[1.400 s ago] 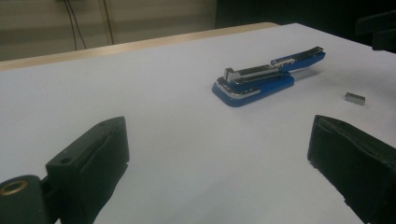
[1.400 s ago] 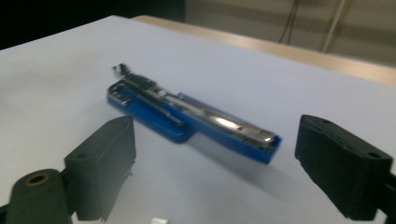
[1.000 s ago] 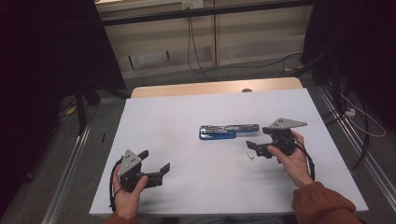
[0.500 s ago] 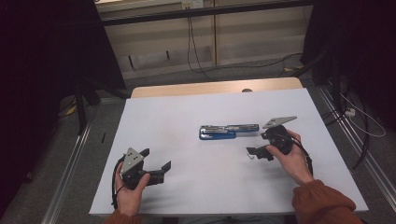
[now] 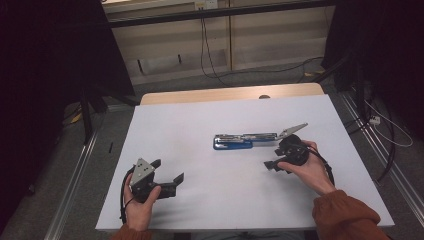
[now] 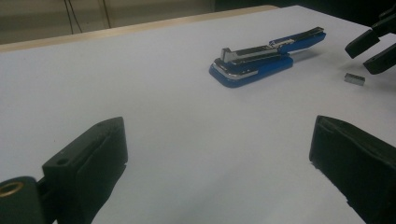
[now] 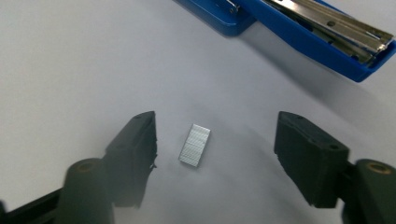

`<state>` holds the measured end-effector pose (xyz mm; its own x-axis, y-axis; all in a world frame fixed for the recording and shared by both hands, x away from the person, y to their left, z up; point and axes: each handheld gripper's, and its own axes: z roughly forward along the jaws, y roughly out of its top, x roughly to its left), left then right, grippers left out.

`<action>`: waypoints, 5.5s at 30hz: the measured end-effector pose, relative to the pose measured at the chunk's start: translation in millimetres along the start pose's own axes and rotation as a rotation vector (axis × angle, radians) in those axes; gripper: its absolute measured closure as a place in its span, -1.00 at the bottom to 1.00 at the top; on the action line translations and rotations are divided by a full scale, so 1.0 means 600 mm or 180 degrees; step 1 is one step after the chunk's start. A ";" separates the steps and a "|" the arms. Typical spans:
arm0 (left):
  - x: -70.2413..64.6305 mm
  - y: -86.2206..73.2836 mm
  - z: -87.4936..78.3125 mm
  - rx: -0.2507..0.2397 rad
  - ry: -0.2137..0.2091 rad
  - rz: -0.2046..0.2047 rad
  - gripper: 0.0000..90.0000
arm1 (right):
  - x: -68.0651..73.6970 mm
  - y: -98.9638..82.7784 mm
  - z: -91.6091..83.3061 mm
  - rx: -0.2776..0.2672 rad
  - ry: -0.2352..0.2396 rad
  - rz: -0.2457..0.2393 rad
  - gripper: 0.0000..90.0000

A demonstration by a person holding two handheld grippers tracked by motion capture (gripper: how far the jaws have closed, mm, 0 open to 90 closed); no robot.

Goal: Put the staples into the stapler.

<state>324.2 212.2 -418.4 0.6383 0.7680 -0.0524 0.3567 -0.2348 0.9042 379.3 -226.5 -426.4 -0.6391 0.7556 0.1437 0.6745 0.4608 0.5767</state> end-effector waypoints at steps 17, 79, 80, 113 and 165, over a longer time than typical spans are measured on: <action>0.000 0.000 0.002 0.0051 -0.0022 0.0020 -0.90 | 0.007 0.016 0.018 0.0395 0.0046 -0.0233 0.27; 0.000 0.000 -0.001 0.0005 -0.0024 -0.0023 -0.90 | 0.016 0.016 0.017 0.0304 0.0143 -0.0479 0.76; 0.000 0.000 -0.001 0.0013 -0.0023 -0.0025 -0.90 | 0.016 0.017 0.015 0.0282 0.0142 -0.0488 0.76; 0.000 -0.001 0.001 0.0038 -0.0048 0.0004 -0.90 | 0.014 0.025 -0.014 -0.0278 0.0287 -0.0506 0.76; 0.001 0.000 0.002 0.0040 -0.0034 -0.0006 -0.90 | 0.015 0.119 -0.015 -0.0611 0.0312 -0.0571 0.76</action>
<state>325.6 212.0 -419.3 0.6448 0.7621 -0.0588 0.3665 -0.2408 0.8987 418.3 -191.1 -376.6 -0.7809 0.6170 0.0972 0.4710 0.4796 0.7404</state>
